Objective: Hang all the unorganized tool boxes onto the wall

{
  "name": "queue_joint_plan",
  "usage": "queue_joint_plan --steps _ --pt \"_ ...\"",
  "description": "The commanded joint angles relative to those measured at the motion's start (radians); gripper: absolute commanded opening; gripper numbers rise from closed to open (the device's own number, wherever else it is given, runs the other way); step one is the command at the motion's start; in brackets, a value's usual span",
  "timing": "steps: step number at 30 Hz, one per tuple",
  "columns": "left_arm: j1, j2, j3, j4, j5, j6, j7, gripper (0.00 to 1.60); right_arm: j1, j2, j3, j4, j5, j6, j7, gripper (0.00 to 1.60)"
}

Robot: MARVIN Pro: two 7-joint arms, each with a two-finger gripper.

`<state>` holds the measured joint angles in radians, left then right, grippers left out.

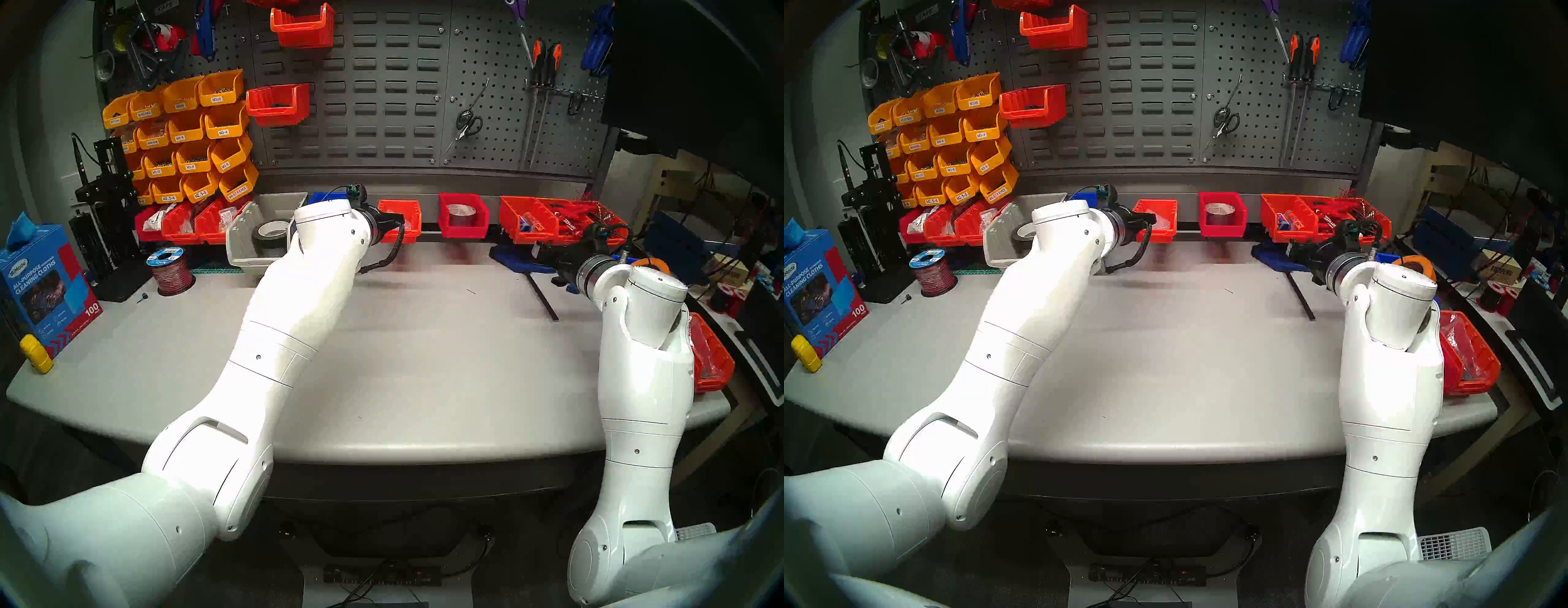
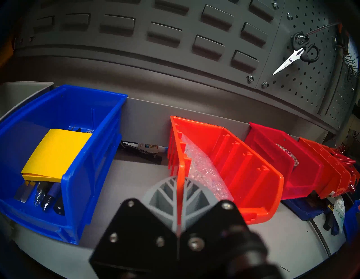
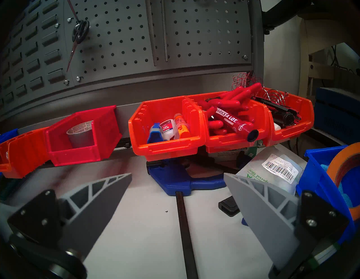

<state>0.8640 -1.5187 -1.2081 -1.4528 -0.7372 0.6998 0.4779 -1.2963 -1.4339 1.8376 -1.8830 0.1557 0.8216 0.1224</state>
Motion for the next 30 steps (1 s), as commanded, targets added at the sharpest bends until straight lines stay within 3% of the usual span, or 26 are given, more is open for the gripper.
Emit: queue_joint_plan --steps 1,12,30 --pt "-0.05 -0.007 -0.008 -0.002 0.004 -0.017 -0.011 0.0 0.015 -0.003 -0.002 -0.014 0.002 0.0 -0.001 1.6" --pt "-0.076 -0.018 -0.009 0.02 0.012 -0.018 -0.024 0.0 0.015 -0.004 -0.001 -0.014 -0.001 0.0 0.002 1.6" --pt "-0.036 -0.019 -0.028 -0.068 0.013 0.018 -0.004 0.0 0.016 -0.007 0.0 -0.014 -0.006 0.001 0.005 1.6"
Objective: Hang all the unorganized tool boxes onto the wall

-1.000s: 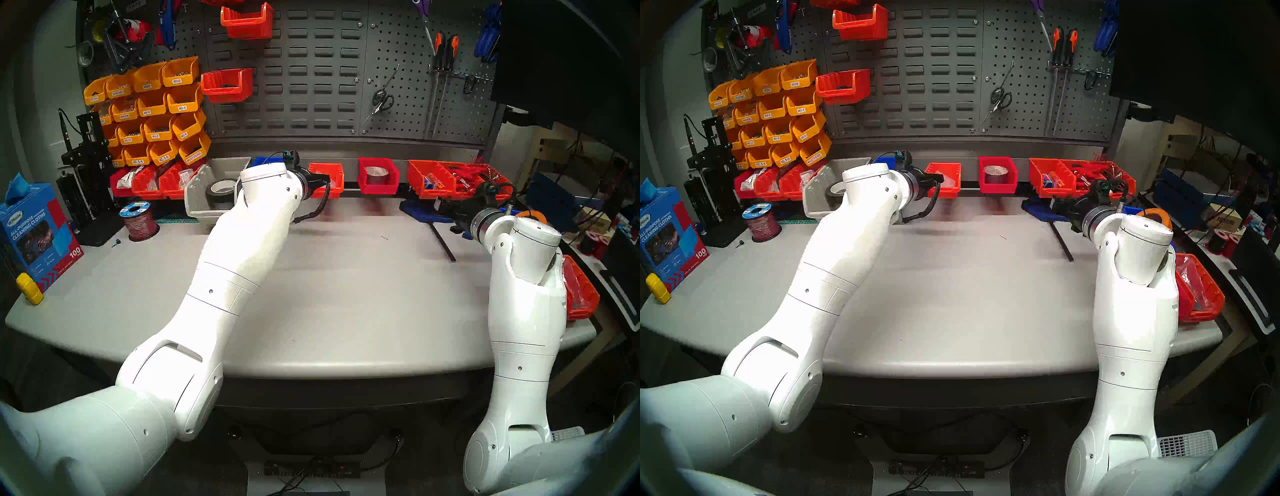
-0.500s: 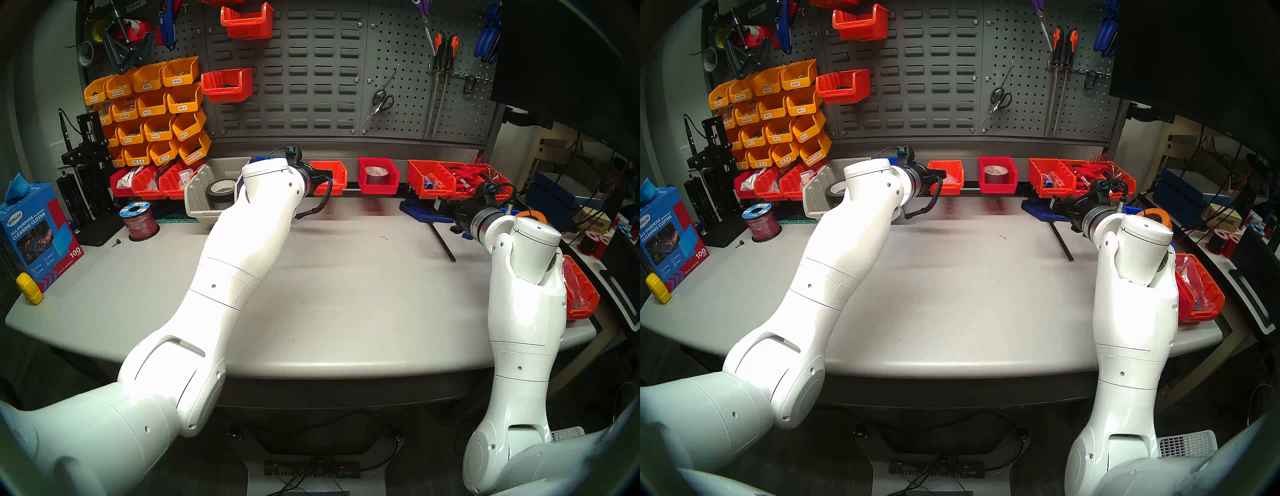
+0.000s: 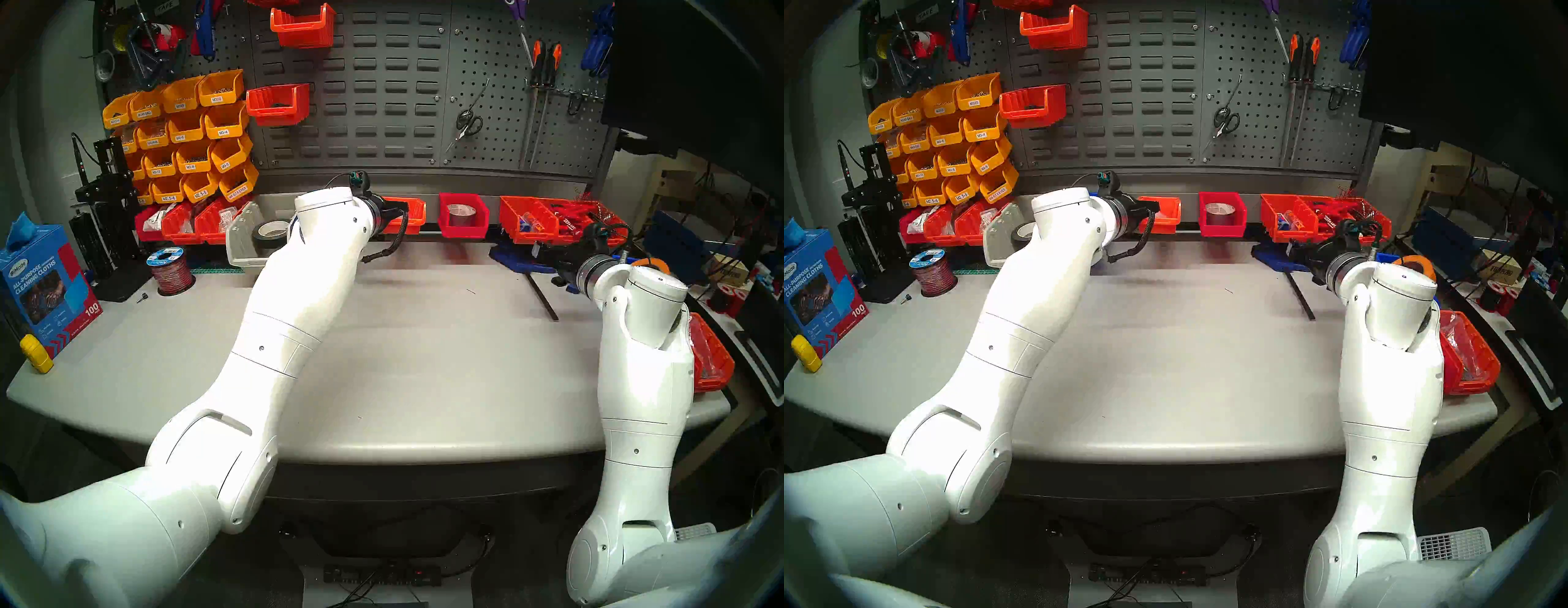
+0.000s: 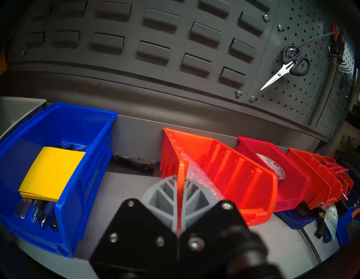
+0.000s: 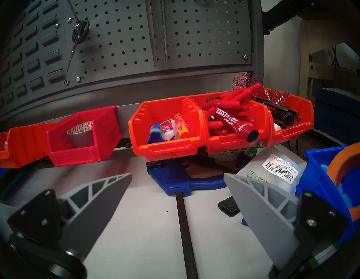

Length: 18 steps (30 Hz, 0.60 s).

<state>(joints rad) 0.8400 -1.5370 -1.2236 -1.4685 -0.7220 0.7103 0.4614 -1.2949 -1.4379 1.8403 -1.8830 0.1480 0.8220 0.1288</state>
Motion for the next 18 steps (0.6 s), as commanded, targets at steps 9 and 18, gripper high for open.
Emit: queue_joint_plan --steps 9,18 --pt "-0.003 -0.001 -0.019 -0.068 -0.002 0.013 0.023 0.0 0.015 -0.004 -0.002 -0.014 0.0 0.001 0.0 1.6" --pt "-0.017 -0.003 -0.018 -0.037 0.005 -0.001 0.015 0.0 0.015 -0.005 -0.001 -0.014 -0.002 0.001 0.001 1.6"
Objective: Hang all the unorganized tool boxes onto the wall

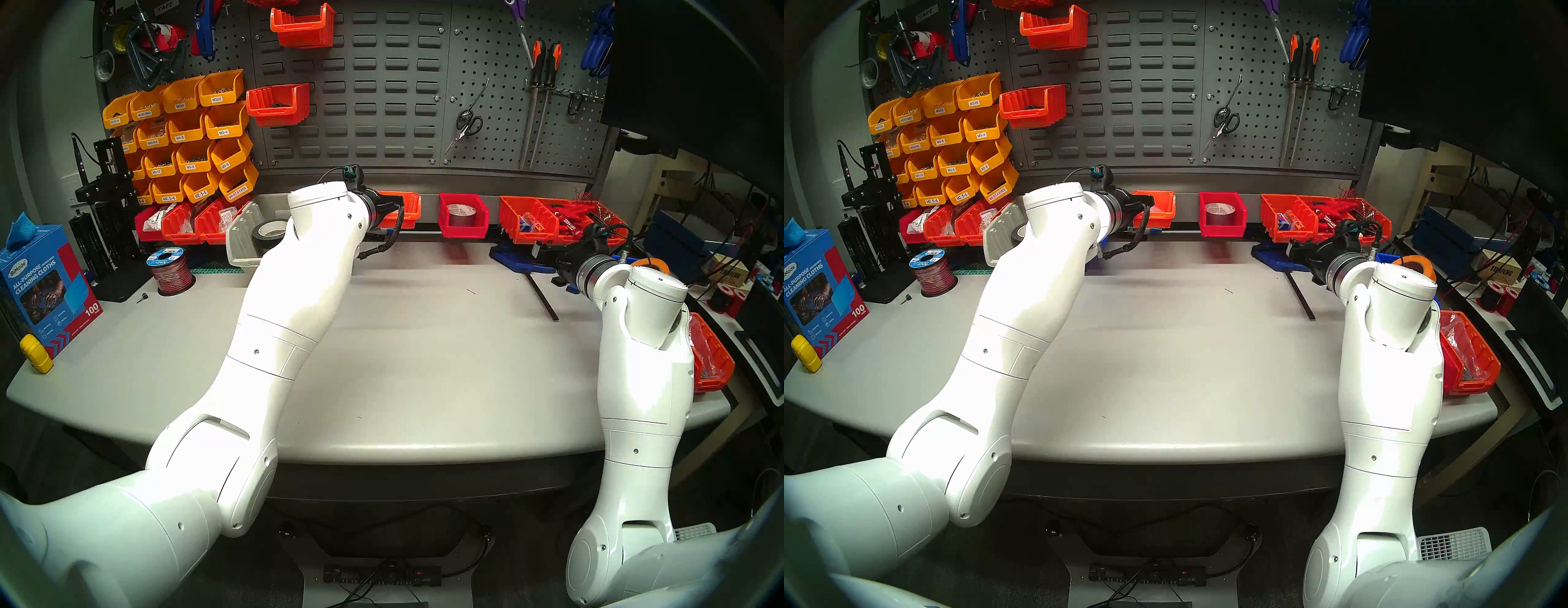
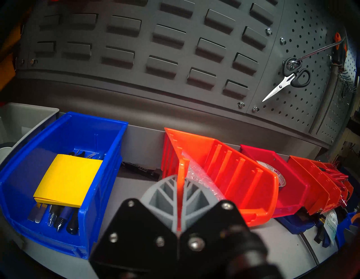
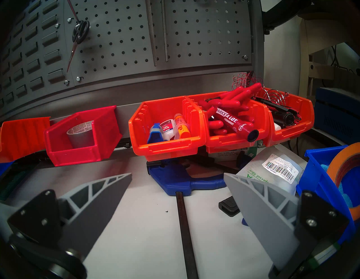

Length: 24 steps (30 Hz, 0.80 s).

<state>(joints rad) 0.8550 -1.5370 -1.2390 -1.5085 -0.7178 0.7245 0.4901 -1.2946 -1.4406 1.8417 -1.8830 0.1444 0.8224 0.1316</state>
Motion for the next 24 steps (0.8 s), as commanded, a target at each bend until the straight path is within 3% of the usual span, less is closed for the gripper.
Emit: queue_joint_plan --steps 1,24 --pt "-0.033 -0.004 -0.002 0.006 0.002 -0.018 -0.016 0.0 0.015 -0.003 -0.002 -0.014 0.001 0.001 -0.001 1.6" --pt "-0.043 -0.017 -0.015 0.015 0.017 -0.043 -0.042 0.0 0.016 -0.006 0.0 -0.014 -0.004 0.001 0.003 1.6"
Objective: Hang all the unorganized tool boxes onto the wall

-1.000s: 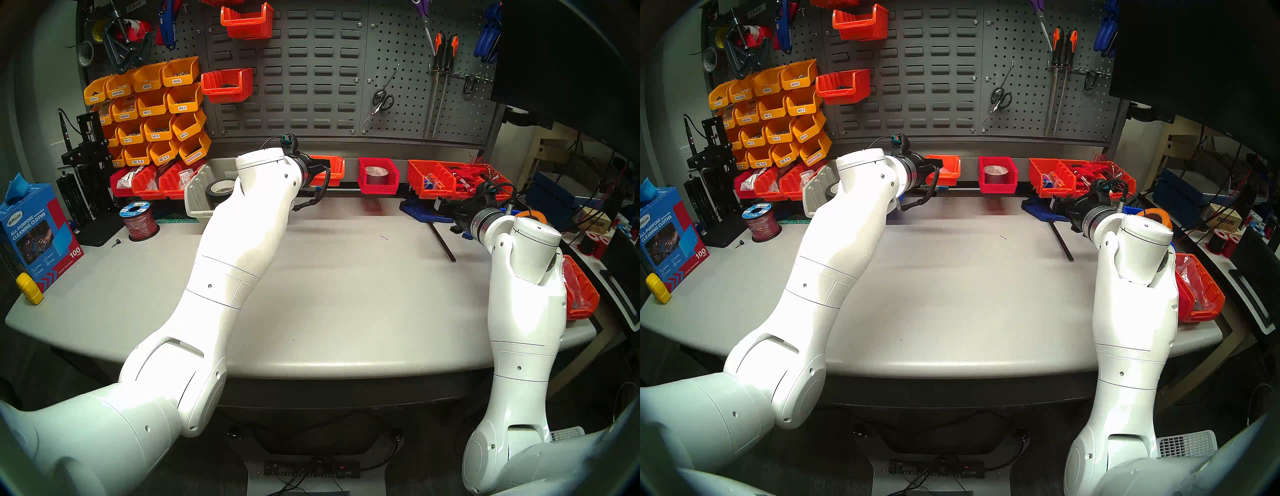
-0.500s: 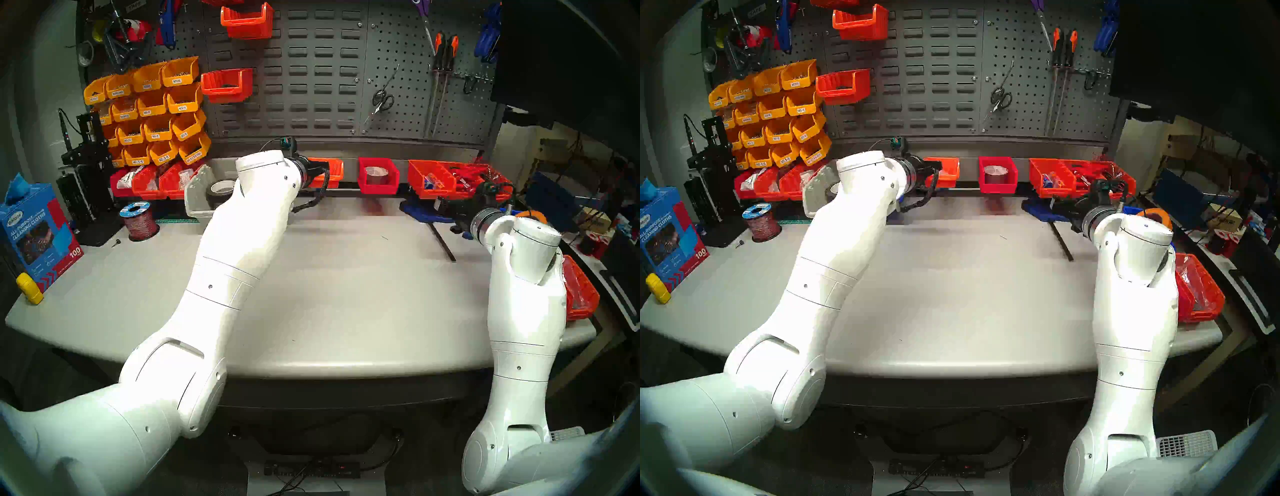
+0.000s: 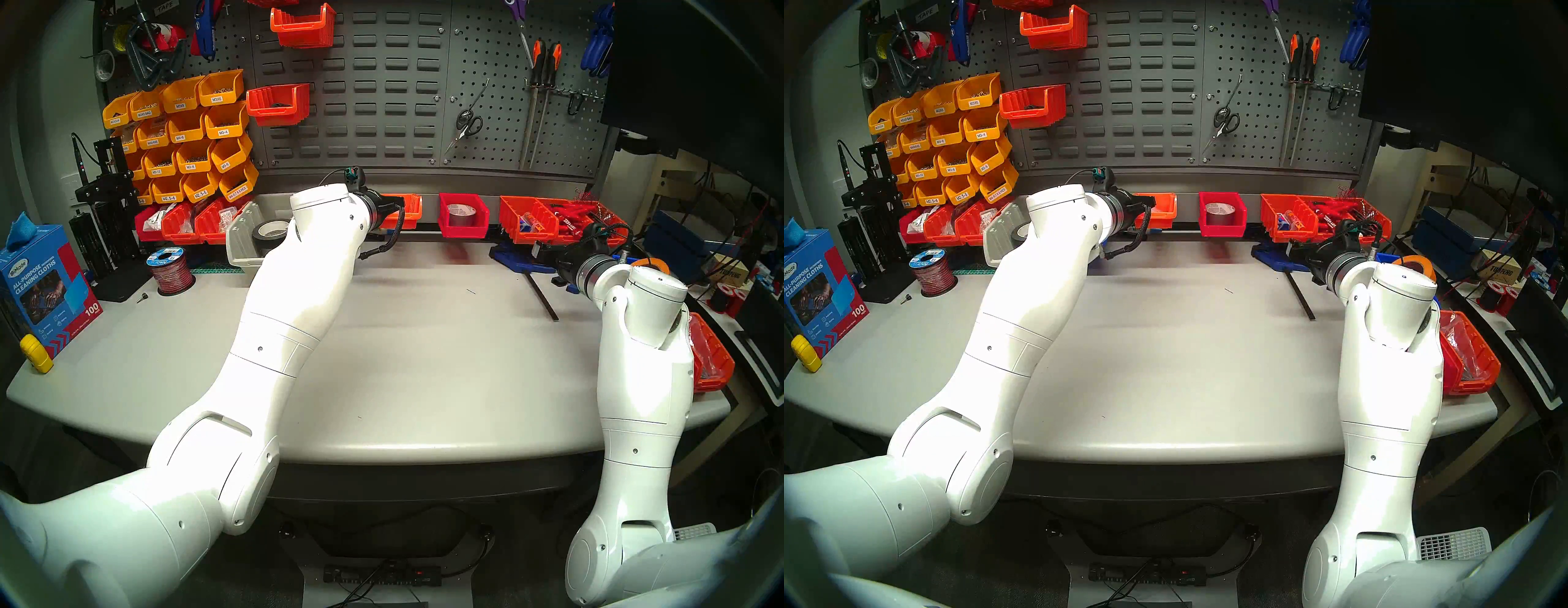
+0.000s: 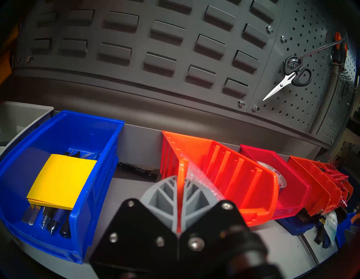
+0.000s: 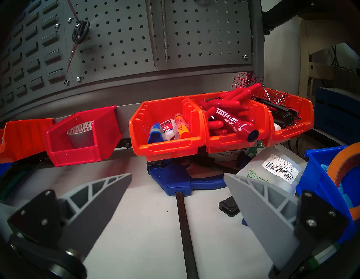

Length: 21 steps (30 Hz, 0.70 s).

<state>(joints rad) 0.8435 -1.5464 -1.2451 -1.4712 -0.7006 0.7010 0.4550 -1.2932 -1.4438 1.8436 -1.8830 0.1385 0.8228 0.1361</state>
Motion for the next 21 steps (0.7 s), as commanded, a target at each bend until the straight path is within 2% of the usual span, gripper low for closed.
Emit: queue_joint_plan --steps 1,14,21 --pt "-0.029 -0.008 -0.01 -0.024 0.0 -0.019 -0.006 0.0 0.014 -0.002 -0.002 -0.014 0.002 0.001 -0.001 1.6" --pt "-0.02 -0.01 -0.02 -0.034 0.007 -0.022 -0.007 0.0 0.015 -0.004 -0.001 -0.014 -0.001 0.001 0.001 1.6" --pt "-0.026 -0.018 -0.019 -0.006 0.013 -0.042 -0.018 0.0 0.015 -0.005 -0.001 -0.014 -0.003 0.001 0.002 1.6"
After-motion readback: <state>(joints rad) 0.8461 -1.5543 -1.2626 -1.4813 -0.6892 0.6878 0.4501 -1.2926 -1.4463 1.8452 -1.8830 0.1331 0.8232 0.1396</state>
